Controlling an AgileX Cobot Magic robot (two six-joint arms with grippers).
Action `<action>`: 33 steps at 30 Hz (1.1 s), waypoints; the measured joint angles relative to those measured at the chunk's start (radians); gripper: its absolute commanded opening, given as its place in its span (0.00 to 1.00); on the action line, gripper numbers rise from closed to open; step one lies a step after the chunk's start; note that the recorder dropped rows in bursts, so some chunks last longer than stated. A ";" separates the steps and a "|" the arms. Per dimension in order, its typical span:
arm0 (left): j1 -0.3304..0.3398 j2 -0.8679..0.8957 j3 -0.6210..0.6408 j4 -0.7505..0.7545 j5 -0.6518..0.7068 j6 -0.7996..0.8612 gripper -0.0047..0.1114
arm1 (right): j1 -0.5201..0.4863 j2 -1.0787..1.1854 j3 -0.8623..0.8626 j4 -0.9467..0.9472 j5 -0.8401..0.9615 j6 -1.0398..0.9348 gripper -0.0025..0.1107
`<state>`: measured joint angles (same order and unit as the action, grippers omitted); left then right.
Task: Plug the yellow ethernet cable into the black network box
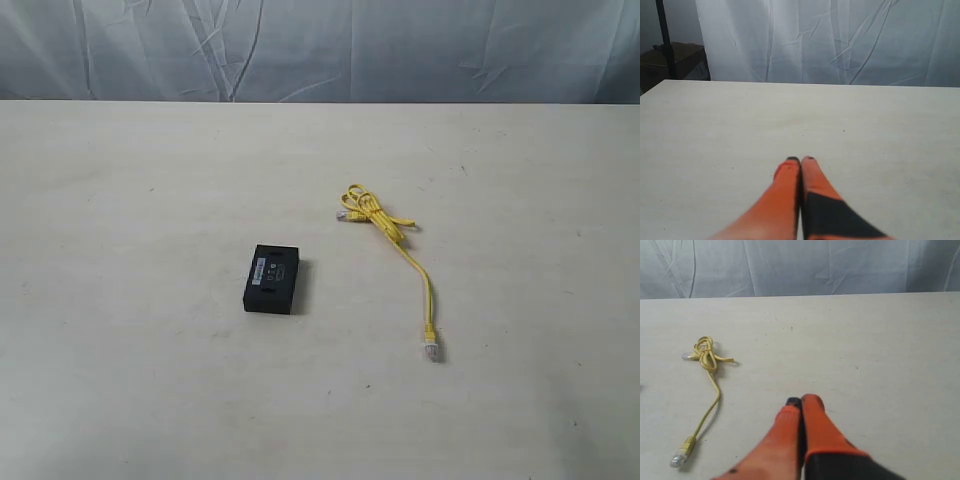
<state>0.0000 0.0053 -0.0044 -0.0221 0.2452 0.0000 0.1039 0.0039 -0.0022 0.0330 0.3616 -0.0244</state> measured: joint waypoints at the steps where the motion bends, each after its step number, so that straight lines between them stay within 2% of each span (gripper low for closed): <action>1: 0.000 0.000 0.000 0.000 0.000 0.000 0.04 | 0.000 0.000 0.000 0.000 0.000 0.000 0.01; 30: 0.000 0.000 0.000 0.002 0.000 0.000 0.04 | 0.000 0.000 0.000 0.000 0.000 -0.002 0.01; 33: 0.000 0.000 0.000 0.010 -0.030 0.000 0.04 | 0.000 0.000 0.000 0.000 0.000 -0.002 0.01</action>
<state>0.0000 0.0053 -0.0044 -0.0119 0.2151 0.0000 0.1039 0.0039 -0.0022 0.0330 0.3616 -0.0262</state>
